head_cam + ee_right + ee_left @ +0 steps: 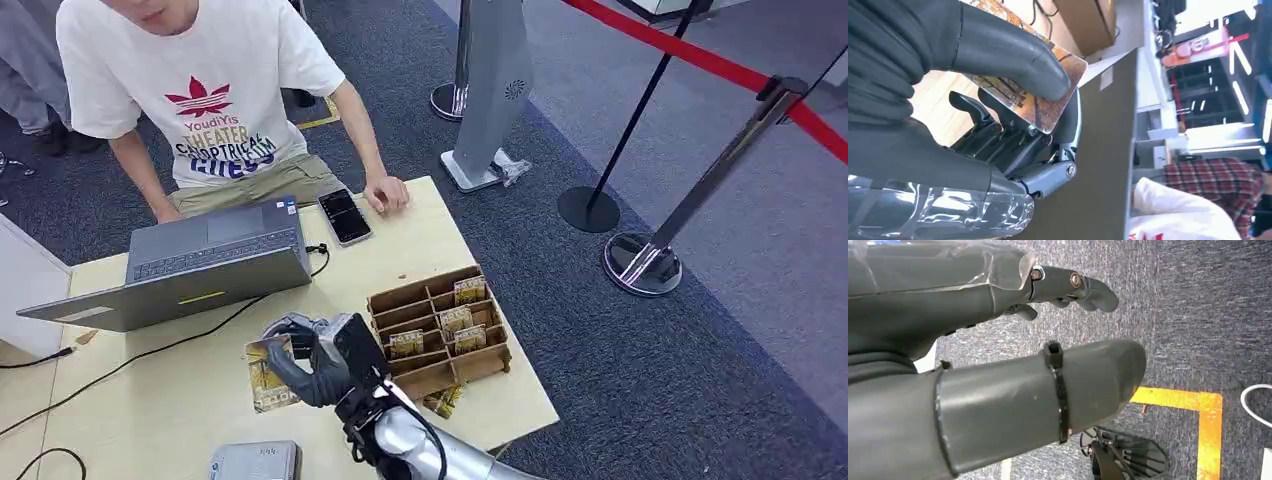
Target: Pass the card to the sensor for recognition and then transmit it.
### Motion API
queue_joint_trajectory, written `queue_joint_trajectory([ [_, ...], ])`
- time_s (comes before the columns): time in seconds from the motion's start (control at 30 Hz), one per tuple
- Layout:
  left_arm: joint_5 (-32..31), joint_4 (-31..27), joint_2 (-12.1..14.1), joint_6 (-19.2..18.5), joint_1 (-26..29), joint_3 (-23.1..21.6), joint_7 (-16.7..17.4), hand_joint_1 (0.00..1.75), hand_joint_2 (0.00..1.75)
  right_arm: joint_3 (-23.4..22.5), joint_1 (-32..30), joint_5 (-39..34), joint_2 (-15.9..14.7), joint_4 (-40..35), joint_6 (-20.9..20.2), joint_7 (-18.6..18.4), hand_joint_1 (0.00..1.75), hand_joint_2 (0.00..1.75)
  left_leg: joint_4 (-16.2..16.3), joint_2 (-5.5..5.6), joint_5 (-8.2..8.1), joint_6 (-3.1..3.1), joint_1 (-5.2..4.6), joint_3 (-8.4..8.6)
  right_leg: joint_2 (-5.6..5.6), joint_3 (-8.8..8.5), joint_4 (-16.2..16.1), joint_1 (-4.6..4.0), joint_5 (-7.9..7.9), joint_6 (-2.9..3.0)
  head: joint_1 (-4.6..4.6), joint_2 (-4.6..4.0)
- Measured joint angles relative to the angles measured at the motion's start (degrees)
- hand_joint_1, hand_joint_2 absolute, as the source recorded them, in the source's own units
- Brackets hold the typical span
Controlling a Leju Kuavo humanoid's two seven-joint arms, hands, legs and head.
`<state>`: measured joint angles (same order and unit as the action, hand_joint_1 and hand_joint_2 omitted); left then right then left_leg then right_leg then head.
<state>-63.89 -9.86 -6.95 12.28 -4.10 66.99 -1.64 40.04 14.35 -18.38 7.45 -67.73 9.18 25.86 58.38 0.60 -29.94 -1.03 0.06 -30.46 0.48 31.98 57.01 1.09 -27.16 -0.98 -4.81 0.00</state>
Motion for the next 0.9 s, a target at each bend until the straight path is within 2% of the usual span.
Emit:
queue_joint_trajectory([
  [0.27, 0.4, 0.0, 0.0, -0.1, 0.0, 0.1, 0.0, 0.0, 0.0, 0.1, -0.6, 1.7, -1.8, -8.3, -1.7, 0.9, 1.75, 1.75, 0.0, 0.0, 0.0, 0.0, 0.0, -0.01, 0.0, 0.0, 0.0, 0.0, 0.0, 0.0, 0.0, 0.0],
  [0.5, 0.3, 0.0, 0.0, -0.2, 0.0, 0.2, -0.2, 0.0, 0.0, -1.5, 4.0, 6.4, -2.8, -13.1, -0.7, 1.5, 1.75, 1.75, 0.0, 0.0, 0.01, 0.0, 0.0, -0.01, 0.0, -0.01, 0.0, 0.01, 0.02, 0.0, 0.0, 0.0],
  [0.67, -0.5, 0.0, 0.0, -0.6, 0.0, 0.2, -0.2, 0.0, 0.0, -3.6, 9.0, 10.3, -2.8, -12.5, 2.5, 1.6, 1.75, 1.75, 0.0, 0.0, 0.01, 0.0, 0.0, 0.0, 0.0, -0.01, 0.0, 0.0, 0.02, 0.0, 0.0, 0.0],
  [0.9, -2.1, 0.0, 0.0, -0.9, -0.1, 0.0, -0.5, 0.0, 0.0, -6.4, 15.7, 18.8, -2.7, -6.7, 12.7, 2.8, 1.75, 1.75, 0.0, 0.0, 0.01, 0.0, 0.0, 0.0, 0.0, -0.01, 0.0, 0.0, 0.02, 0.0, 0.02, 0.0],
])
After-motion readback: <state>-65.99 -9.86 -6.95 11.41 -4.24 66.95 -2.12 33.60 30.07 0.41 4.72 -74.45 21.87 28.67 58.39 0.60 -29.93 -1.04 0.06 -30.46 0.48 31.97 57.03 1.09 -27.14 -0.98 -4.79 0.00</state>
